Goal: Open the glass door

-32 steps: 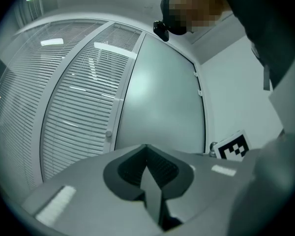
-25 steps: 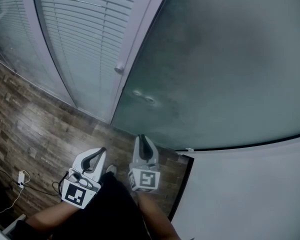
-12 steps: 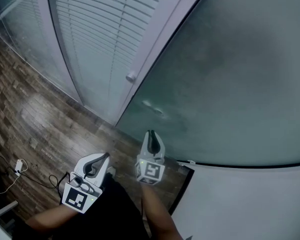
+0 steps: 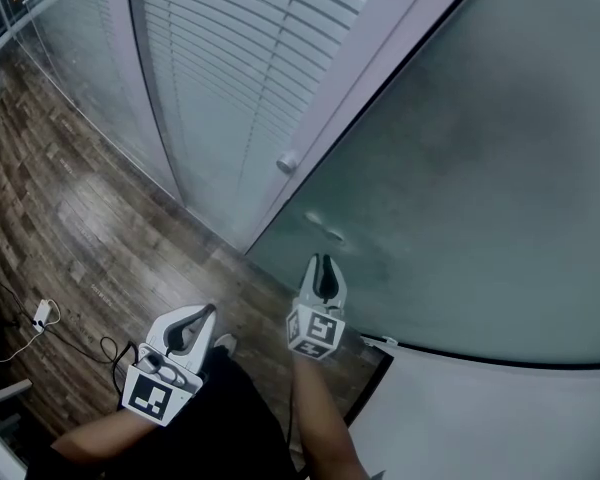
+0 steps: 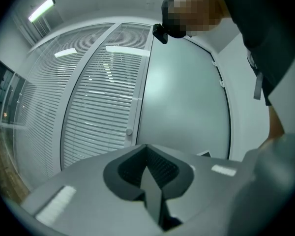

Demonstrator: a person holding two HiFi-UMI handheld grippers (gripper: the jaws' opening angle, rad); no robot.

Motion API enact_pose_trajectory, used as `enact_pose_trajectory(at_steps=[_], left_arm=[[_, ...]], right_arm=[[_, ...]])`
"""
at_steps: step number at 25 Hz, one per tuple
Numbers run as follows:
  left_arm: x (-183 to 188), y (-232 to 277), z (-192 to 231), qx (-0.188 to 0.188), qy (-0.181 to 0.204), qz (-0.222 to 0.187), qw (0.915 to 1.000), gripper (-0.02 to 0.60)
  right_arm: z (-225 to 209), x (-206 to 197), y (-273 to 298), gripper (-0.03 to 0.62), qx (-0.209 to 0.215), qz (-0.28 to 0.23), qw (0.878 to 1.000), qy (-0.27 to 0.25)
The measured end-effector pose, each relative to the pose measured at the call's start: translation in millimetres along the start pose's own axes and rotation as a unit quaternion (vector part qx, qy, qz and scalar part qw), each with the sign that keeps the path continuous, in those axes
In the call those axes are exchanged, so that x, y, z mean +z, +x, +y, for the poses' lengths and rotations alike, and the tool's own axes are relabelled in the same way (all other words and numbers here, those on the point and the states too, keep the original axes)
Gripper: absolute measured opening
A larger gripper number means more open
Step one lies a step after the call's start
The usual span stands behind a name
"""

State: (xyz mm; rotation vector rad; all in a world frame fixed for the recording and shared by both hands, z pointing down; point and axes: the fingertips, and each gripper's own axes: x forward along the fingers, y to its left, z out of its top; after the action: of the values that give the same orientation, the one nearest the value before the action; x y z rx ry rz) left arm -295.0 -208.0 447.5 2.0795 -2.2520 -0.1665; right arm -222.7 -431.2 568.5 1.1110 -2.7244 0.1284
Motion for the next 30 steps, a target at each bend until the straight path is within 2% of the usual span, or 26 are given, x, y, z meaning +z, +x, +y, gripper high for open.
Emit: enact_pose_trajectory(at_steps=[8,15,19,25,30], left_arm=[[-6,-6,2,0.011,0.007,0.014,0.9998,0.000],[-8,-21,19,0.046,0.006,0.021,0.9987,0.000],[-11,-30,27,0.061,0.010,0.027,0.9977,0.000],[-7,-38,35,0.071,0.010,0.018,0.9973,0.000],[2,-42,46,0.081,-0.007,0.003,0.9967,0.000]], right_arm=[[-5,-7,23,0.087,-0.001,0.006,1.000,0.002],[-19,-15,39,0.098,-0.020,0.008,1.000,0.004],[-20,-13,49,0.109,-0.016,0.006,1.000,0.011],[-18,-13,58,0.118,-0.017,0.007,1.000,0.009],[-18,-9,67,0.118,-0.020,0.006,1.000,-0.003]])
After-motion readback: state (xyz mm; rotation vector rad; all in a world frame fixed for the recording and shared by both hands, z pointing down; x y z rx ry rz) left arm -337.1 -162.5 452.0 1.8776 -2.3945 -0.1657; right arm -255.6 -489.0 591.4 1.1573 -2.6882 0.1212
